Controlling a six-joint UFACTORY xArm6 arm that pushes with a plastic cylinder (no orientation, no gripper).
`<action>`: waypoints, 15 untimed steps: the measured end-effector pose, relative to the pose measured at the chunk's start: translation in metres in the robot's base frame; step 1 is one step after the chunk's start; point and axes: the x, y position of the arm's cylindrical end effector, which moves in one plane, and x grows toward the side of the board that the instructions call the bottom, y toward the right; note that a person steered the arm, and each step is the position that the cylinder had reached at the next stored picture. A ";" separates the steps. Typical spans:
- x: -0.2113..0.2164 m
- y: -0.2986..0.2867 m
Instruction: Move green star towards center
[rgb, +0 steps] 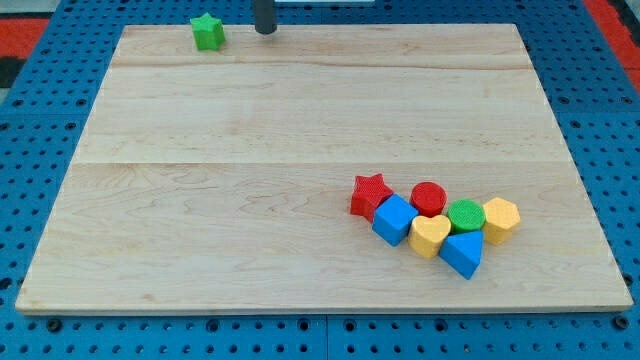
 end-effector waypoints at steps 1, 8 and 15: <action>0.000 -0.027; 0.005 -0.173; 0.150 -0.164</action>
